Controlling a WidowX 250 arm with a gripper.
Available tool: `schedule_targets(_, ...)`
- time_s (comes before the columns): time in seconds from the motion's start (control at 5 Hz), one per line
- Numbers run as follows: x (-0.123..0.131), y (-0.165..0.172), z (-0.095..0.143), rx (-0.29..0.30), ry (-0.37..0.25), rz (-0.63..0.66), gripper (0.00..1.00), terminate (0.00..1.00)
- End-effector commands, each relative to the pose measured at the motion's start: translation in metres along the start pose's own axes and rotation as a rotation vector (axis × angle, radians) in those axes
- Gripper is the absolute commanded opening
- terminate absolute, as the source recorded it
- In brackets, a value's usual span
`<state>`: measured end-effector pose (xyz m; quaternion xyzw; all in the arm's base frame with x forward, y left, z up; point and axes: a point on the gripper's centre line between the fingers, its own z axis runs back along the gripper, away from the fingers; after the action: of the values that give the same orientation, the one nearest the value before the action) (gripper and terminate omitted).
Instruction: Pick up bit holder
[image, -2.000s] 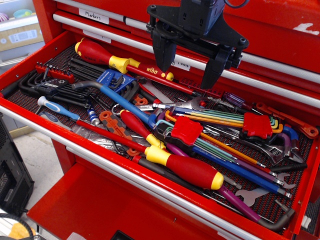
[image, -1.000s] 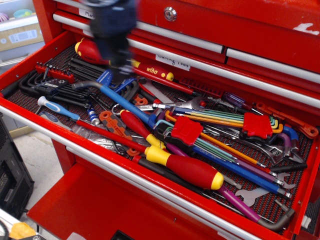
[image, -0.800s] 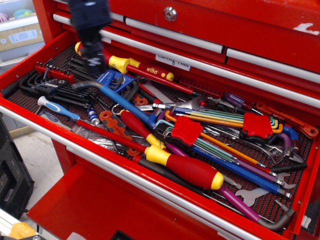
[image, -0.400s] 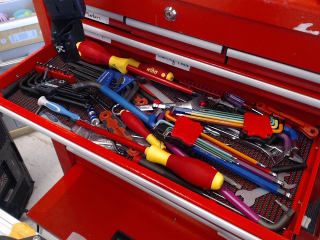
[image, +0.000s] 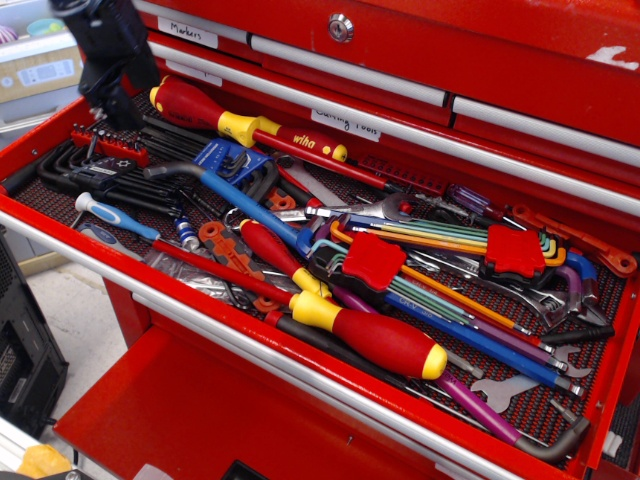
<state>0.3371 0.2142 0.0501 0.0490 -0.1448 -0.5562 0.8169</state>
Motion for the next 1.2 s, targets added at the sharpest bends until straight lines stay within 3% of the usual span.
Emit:
schedule_targets(0.0,-0.008,0.027,-0.006,-0.03,-0.03,-0.068,1.0,0.0)
schedule_targets(0.8,-0.027,0.018,-0.042,-0.068,-0.109,-0.087,1.0,0.0)
schedule_targets(1.0,-0.024,0.015,-0.038,-0.057,-0.078,-0.048,0.0,0.0)
